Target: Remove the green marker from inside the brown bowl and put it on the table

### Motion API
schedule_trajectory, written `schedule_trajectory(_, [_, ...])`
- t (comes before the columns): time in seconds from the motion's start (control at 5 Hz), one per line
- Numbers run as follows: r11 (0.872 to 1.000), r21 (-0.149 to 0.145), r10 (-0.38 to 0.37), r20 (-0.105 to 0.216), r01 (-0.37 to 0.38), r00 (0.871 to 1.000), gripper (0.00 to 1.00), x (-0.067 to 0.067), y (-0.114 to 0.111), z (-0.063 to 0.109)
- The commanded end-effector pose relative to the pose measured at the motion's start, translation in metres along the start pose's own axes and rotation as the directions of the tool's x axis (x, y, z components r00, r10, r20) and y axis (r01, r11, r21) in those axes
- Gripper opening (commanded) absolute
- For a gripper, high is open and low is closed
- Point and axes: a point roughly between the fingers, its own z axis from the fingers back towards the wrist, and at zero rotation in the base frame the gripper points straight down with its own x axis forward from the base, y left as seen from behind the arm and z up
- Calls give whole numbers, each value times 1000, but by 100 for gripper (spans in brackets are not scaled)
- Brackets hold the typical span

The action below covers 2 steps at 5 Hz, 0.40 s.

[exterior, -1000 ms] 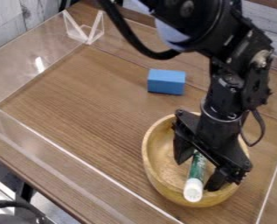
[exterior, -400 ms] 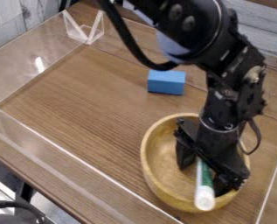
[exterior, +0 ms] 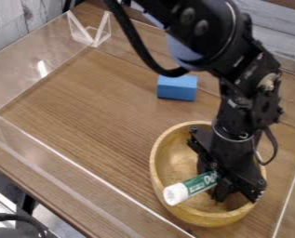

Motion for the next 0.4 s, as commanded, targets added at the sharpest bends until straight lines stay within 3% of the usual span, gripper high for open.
schedule_trajectory(0.0, [1000,16,-6,25,5,1000,0,5,5,10])
schedule_trajectory(0.2, [1000,25,-9,25,9,1000,0,5,7,15])
